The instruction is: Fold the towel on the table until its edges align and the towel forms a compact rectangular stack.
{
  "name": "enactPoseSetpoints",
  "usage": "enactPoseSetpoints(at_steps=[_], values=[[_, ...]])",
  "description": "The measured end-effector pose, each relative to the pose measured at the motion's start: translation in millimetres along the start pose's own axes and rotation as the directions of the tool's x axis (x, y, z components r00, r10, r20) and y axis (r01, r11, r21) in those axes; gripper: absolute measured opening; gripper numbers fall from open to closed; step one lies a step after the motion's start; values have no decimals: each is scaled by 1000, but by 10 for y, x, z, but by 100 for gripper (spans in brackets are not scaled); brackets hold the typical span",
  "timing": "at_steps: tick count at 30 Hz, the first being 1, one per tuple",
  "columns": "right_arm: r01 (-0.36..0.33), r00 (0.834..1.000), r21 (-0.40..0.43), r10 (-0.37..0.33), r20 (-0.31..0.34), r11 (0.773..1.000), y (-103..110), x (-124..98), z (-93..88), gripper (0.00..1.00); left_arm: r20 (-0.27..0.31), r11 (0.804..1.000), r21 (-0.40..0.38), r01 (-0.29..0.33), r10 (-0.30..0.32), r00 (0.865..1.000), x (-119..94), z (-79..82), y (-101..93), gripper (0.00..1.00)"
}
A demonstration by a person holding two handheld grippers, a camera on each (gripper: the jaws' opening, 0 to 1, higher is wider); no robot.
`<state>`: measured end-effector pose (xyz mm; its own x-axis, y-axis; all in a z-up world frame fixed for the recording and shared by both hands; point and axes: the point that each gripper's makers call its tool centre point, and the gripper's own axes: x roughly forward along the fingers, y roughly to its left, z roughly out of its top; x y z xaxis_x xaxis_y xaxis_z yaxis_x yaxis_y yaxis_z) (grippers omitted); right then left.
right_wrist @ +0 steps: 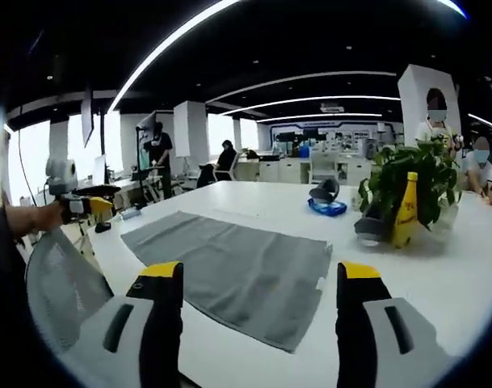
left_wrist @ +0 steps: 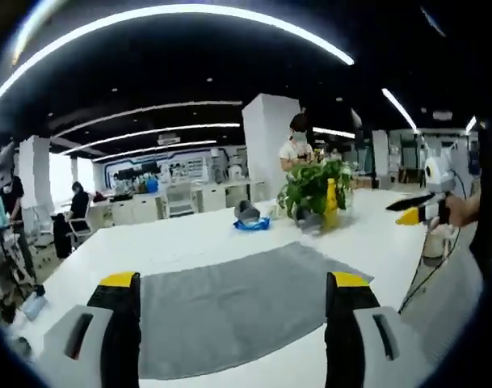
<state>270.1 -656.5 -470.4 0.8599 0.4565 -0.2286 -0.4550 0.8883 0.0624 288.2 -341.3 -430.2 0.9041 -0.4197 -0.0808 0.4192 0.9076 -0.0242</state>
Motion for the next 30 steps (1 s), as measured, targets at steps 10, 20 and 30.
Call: enactPoseSetpoints(at_steps=[10,20,30], values=[[45,999,6,-45,18,999,-365,-128,18,73,-17,981,157,118,-116,993,471,132,-819,90],[68,997,2,-68,20,998,-552,-202,31,53,-96,939,202,278,-264,960,802,2,-1306,80],[111,993,29,-110,-33,993,-747,-182,-88,43,-247,809,218,547,-496,832,1025,-531,-2081,46]])
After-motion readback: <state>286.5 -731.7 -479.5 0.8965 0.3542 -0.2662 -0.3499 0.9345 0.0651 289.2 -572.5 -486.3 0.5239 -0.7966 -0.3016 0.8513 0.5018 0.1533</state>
